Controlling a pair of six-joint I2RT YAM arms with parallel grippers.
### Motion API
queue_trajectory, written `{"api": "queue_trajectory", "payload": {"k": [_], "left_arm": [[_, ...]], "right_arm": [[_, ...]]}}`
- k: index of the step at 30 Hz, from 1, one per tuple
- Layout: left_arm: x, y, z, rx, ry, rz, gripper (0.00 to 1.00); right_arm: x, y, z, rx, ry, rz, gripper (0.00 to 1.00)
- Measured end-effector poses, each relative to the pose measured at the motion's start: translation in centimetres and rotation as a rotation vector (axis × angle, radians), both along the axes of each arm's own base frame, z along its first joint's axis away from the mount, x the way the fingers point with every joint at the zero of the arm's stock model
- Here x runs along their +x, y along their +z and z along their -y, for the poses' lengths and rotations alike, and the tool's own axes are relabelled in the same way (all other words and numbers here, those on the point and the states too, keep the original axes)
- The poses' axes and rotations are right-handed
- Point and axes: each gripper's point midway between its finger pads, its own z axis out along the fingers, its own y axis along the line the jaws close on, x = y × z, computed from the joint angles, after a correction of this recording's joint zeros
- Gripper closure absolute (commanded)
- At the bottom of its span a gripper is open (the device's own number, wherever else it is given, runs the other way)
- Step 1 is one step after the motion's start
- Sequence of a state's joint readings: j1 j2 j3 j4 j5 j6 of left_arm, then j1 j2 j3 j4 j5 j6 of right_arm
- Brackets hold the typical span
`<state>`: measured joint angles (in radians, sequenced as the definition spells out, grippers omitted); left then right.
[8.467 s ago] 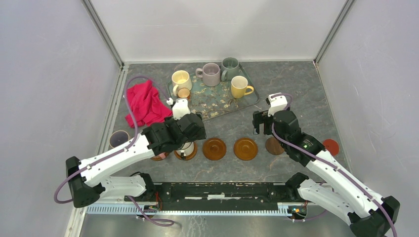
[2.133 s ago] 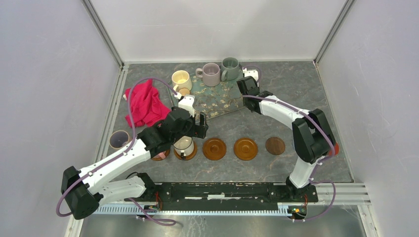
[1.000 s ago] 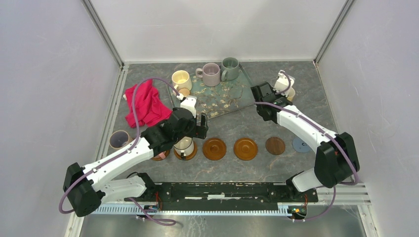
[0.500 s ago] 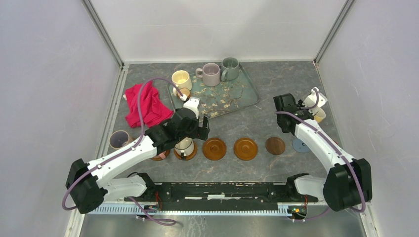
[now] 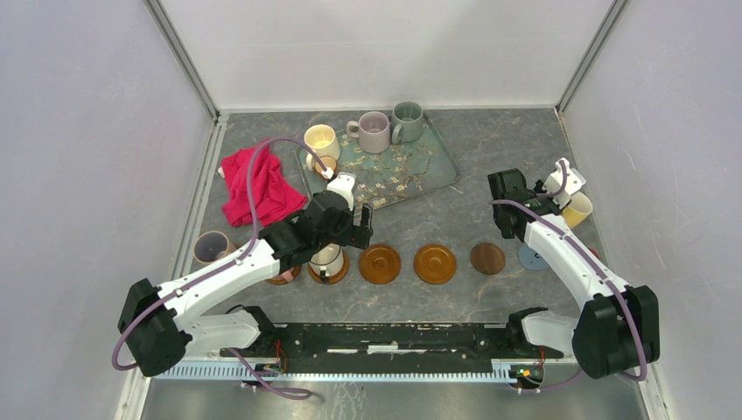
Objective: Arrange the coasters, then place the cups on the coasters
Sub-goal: Place the cup on the coaster.
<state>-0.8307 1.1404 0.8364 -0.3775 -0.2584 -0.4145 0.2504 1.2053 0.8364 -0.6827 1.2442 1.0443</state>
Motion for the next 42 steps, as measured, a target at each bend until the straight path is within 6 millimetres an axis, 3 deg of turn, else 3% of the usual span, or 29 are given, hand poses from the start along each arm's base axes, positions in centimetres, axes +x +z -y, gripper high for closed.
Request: {"api": "queue_trajectory", "payload": {"k": [11, 20, 42], "left_arm": [[0.0, 0.0, 0.0, -0.001, -0.001, -0.001, 0.00], [-0.1, 0.0, 0.1, -0.004, -0.006, -0.003, 0.00], [-0.3, -0.7, 0.5, 0.001, -0.025, -0.029, 0.00]], "right_arm": [[-1.6, 0.4, 1.5, -0.049, -0.094, 0.021, 1.00], [-4.4, -1.1, 3.6, -0.068, -0.236, 0.011, 1.00], [-7.1, -2.6, 7.1, -0.047, -0.452, 0.103, 1.00]]}}
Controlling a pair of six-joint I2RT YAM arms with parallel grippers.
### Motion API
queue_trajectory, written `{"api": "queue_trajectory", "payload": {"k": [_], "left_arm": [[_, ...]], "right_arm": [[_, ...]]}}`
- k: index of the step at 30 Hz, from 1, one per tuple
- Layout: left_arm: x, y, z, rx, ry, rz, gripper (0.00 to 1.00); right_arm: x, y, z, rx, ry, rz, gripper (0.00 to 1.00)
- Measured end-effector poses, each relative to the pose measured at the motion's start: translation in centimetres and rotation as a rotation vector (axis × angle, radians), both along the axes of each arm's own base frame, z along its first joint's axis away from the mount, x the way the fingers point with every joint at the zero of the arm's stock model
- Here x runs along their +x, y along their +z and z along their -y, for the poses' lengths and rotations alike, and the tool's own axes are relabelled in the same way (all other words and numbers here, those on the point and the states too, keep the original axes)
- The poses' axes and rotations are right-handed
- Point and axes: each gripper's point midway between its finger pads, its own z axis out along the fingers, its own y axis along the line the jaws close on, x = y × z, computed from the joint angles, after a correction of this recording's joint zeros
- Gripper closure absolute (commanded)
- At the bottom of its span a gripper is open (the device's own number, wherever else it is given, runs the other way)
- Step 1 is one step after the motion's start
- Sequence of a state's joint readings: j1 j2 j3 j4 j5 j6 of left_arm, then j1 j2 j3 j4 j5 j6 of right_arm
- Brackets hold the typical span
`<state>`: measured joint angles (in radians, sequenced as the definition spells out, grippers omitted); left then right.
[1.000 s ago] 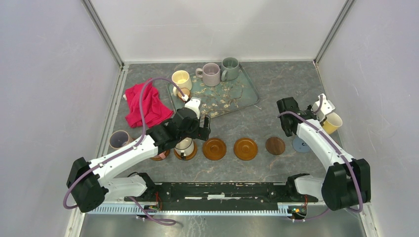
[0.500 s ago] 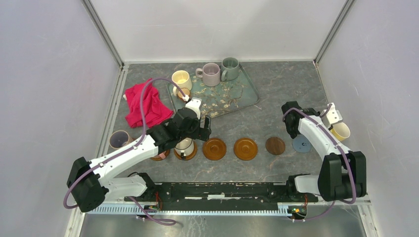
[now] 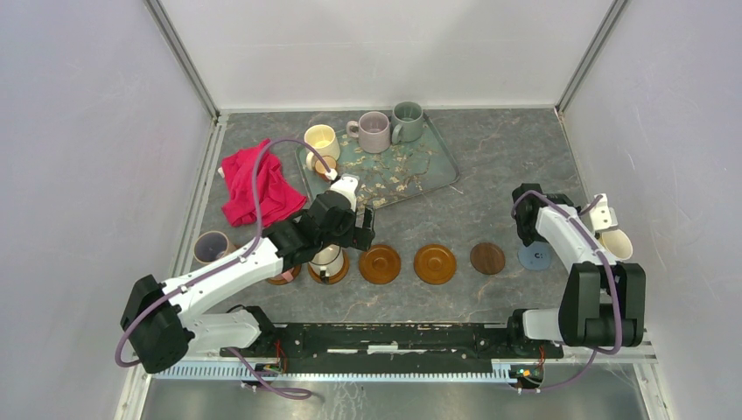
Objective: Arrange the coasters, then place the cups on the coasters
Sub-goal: Place the cup on the coaster.
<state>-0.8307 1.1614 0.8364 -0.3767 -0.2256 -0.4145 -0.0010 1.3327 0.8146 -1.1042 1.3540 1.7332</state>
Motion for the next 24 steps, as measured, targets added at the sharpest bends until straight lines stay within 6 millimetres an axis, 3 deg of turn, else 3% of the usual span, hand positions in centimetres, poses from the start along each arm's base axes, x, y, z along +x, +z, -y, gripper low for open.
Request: {"api": "queue_trajectory", "payload": {"k": [8, 24], "left_arm": [[0.0, -0.3, 0.0, 0.007, -0.001, -0.007, 0.00], [0.1, -1.2, 0.1, 0.029, 0.000, -0.027, 0.00]], "right_arm": [[-1.3, -1.2, 1.3, -0.001, -0.079, -0.009, 1.00], [-1.2, -2.9, 1.8, -0.005, -0.128, -0.006, 1.00]]}}
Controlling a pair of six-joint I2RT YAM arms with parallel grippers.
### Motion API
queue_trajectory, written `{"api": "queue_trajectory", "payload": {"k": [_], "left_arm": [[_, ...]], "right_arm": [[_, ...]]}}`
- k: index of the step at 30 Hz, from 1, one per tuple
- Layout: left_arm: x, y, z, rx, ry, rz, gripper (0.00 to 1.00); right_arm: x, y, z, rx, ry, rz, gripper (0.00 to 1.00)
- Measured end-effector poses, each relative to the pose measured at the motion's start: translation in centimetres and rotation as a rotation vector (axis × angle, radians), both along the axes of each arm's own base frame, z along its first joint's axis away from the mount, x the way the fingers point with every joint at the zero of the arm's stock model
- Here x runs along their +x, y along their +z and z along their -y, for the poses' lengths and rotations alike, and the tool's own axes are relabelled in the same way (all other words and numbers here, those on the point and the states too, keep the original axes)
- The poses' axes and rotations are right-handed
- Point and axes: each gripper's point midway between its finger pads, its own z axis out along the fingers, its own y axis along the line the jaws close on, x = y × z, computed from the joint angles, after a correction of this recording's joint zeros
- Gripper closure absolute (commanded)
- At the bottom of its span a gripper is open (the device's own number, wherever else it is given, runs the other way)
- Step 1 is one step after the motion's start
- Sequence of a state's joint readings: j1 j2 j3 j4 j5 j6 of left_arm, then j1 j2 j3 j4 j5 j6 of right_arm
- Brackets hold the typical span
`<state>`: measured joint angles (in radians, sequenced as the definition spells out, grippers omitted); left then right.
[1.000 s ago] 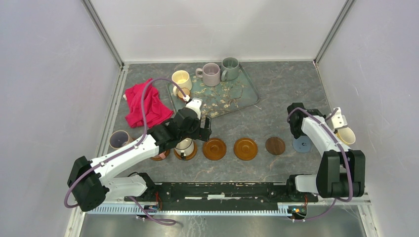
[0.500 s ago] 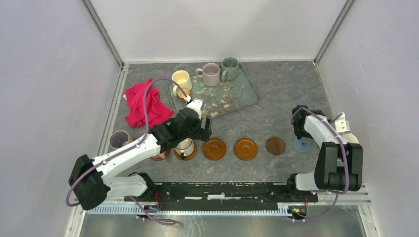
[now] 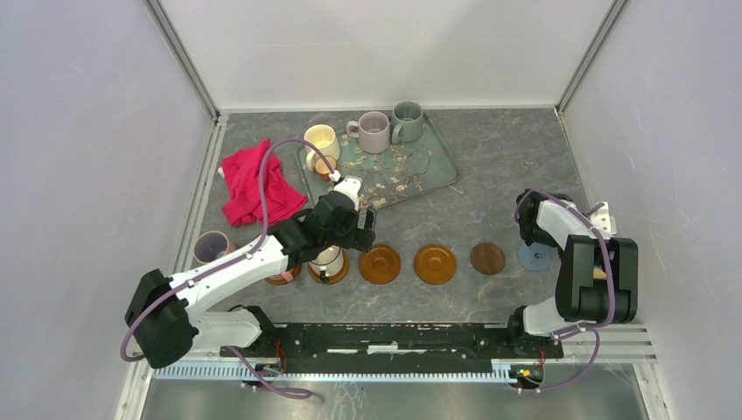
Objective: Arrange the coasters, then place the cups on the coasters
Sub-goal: Place the cup on the coaster.
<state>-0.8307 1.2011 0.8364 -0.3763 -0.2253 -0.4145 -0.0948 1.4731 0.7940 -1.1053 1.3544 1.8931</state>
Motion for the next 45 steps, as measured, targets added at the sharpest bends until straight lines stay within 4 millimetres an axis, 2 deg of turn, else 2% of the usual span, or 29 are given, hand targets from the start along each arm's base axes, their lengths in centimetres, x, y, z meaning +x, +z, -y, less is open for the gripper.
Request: {"api": "queue_trajectory", "payload": {"k": [15, 28, 39, 45], "left_arm": [[0.0, -1.1, 0.0, 0.026, 0.000, -0.023, 0.00], [0.0, -1.1, 0.0, 0.027, 0.000, -0.024, 0.00], [0.0, -1.1, 0.0, 0.027, 0.000, -0.024, 0.00], [0.0, -1.1, 0.0, 0.027, 0.000, -0.024, 0.00]], "right_arm": [[0.9, -0.3, 0.5, 0.001, -0.021, -0.013, 1.00], [0.9, -1.1, 0.9, -0.001, -0.048, -0.011, 1.00], [0.9, -1.1, 0.9, -0.002, -0.049, -0.006, 0.83], [1.0, -1.1, 0.8, -0.002, -0.044, -0.005, 0.80]]}}
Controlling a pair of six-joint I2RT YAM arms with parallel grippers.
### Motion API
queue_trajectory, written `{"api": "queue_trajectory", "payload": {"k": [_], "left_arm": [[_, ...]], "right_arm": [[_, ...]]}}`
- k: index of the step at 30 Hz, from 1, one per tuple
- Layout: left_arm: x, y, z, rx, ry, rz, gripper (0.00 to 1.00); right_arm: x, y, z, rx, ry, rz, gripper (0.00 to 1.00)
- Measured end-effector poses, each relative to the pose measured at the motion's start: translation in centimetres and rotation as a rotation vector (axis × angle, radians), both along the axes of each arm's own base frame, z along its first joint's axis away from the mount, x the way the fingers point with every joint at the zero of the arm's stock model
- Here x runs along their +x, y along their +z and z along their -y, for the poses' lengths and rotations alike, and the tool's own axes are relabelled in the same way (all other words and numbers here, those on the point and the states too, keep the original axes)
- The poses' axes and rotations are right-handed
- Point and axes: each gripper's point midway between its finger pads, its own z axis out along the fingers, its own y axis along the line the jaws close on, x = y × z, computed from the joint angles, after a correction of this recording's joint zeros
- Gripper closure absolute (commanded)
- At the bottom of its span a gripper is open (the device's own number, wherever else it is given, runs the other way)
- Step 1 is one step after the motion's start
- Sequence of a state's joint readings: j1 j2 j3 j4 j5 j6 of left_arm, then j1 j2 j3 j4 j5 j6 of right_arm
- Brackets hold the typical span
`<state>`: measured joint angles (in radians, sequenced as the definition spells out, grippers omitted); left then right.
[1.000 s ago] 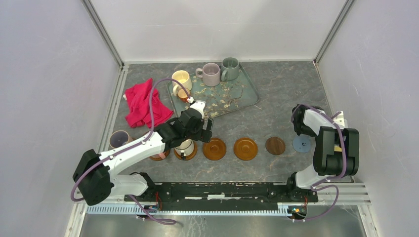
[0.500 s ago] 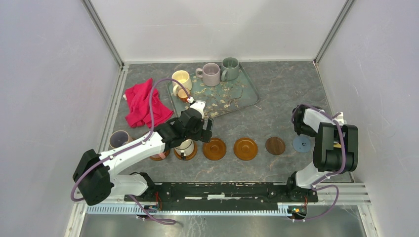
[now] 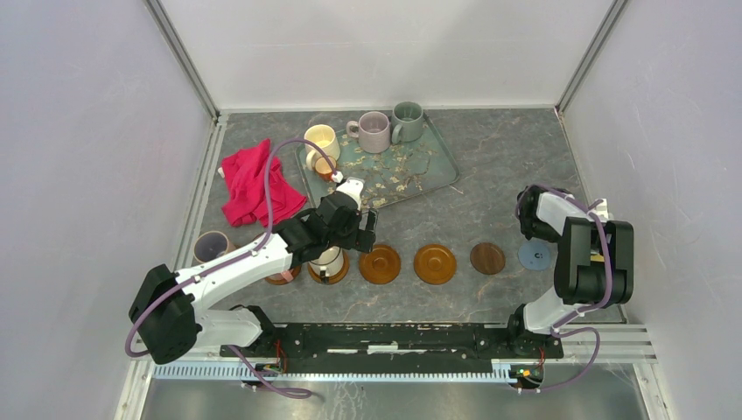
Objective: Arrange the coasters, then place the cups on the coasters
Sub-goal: Place the cup on the coaster.
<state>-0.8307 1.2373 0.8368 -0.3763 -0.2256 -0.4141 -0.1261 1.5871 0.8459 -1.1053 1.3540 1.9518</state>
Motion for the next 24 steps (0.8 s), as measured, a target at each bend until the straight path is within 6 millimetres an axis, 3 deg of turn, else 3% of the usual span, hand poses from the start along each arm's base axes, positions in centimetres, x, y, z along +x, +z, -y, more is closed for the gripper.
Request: {"api": "queue_trajectory", "payload": {"k": [24], "left_arm": [[0.00, 0.01, 0.00, -0.001, 0.000, 0.000, 0.00]], "right_arm": [[0.78, 0.30, -0.60, -0.018, 0.043, -0.001, 0.67]]}}
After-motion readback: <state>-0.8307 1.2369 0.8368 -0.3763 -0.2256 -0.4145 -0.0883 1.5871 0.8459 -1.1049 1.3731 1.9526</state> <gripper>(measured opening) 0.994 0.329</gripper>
